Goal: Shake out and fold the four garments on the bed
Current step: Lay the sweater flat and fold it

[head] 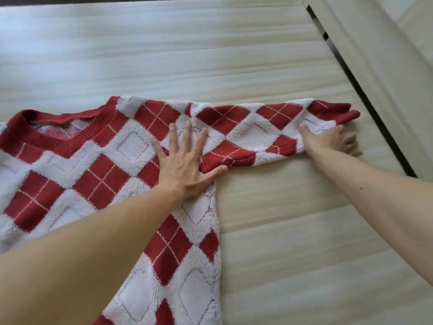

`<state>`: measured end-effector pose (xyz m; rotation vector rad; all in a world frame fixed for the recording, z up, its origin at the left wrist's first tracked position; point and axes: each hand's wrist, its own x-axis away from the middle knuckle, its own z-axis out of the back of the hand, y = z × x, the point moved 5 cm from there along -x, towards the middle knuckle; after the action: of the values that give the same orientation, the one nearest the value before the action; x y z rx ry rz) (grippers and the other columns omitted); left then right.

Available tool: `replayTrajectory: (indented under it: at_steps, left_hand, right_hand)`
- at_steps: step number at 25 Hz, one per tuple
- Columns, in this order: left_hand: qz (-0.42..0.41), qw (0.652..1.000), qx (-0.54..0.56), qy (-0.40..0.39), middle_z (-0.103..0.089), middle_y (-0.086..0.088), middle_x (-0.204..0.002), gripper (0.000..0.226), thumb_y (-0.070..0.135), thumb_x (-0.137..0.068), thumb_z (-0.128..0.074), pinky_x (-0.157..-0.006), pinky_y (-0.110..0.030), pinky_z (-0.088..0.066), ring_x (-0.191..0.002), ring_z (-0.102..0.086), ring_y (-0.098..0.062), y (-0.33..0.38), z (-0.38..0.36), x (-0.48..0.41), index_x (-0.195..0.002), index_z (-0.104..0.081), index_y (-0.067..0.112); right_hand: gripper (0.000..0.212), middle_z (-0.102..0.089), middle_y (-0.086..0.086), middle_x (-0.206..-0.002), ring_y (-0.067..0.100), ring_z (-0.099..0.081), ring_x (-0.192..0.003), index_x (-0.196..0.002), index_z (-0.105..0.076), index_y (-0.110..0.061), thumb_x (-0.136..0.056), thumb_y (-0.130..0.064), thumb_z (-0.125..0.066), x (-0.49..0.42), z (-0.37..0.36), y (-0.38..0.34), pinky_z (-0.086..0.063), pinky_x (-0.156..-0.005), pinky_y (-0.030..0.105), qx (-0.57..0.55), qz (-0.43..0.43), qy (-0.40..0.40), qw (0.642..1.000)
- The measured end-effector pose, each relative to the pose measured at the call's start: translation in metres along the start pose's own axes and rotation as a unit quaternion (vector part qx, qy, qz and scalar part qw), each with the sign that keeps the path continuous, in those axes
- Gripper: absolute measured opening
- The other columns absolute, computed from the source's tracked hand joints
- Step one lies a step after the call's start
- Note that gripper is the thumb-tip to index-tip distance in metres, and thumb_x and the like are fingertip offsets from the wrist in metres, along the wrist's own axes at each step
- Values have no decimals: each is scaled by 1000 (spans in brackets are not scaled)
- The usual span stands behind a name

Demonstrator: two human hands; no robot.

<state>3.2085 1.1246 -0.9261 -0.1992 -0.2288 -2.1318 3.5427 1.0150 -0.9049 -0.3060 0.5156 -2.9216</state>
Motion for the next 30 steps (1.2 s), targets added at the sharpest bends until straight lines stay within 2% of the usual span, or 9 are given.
replayTrajectory:
  at_steps: [3, 8, 12, 14, 18, 20, 22, 26, 30]
  left_hand:
    - [-19, 999, 31, 4, 32, -5, -163, 82, 77, -91, 2, -117, -69, 14, -151, 26, -33, 4, 11, 4, -157, 22, 33]
    - [-79, 988, 125, -52, 18, -6, -168, 66, 47, -107, -18, -126, -54, 3, -155, 17, -22, 15, 30, 32, -161, 7, 18]
    - [19, 977, 206, 42, 2, -2, -171, 65, 43, -108, -26, -127, -41, 7, -157, 8, -17, -41, 51, 74, -162, -5, 14]
    - [109, 973, 194, 55, -3, -7, -171, 66, 41, -106, -34, -125, -42, 7, -158, 4, -21, -102, 43, 102, -161, -13, 11]
    - [207, 971, 84, 86, -53, -22, -135, 50, 36, -95, -39, -118, -57, -26, -131, -45, -40, -232, 23, 171, -127, -57, 2]
    - [234, 957, 99, 143, -55, -15, -113, 29, 25, -89, -47, -99, -52, -42, -106, -54, -37, -270, 26, 199, -108, -58, 7]
    - [209, 953, 107, 194, -52, -11, -121, 32, 22, -87, -49, -97, -48, -41, -113, -51, -35, -287, 29, 207, -117, -54, 12]
    - [72, 995, 57, 40, 0, -2, -171, 69, 50, -102, -33, -126, -52, -5, -157, 6, -26, -293, 14, 174, -162, -10, 25]
    - [92, 982, 148, 73, -21, -5, -168, 69, 57, -100, -24, -127, -47, -11, -156, -14, -24, -325, 28, 195, -156, -33, 18]
  right_hand:
    - [57, -54, 12, -142, 35, -52, -131, -137, -40, -11, -87, -21, -66, 17, 15, -29, -39, -107, 38, -145, 45, 12, 988]
    - [55, -57, -4, -121, 6, -57, -104, -139, -42, -8, -86, -10, -58, 133, 89, -161, -37, -84, 1, -376, 293, -5, 879]
    - [36, -58, -12, -94, 4, -64, -81, -121, -48, 1, -90, -8, -63, 292, 106, -255, -57, -70, 22, -440, 531, -66, 721]
    - [32, -51, -12, -80, 2, -57, -67, -110, -49, -7, -92, -27, -67, 367, 73, -260, -50, -61, 25, -387, 587, -168, 691]
    - [67, -54, 3, -129, 18, -50, -122, -141, -46, -18, -93, -62, -33, 428, -46, -211, -41, -106, 44, -77, 661, -260, 700]
    - [69, -15, 9, -167, 27, -12, -154, -160, -18, -24, -100, -59, -24, 415, -96, -188, -13, -123, 55, 105, 641, -241, 721]
    - [72, 14, 5, -169, 26, 14, -155, -161, 2, -27, -98, -61, -10, 407, -128, -171, 5, -124, 56, 211, 622, -234, 717]
    - [89, 18, 3, -168, 25, 17, -155, -160, 6, -27, -82, -68, 5, 403, -140, -166, 10, -121, 57, 250, 603, -213, 727]
    - [75, 6, 5, -170, 23, 8, -156, -162, 0, -24, -99, -58, -25, 462, -120, -200, 6, -124, 53, 138, 628, -172, 746]
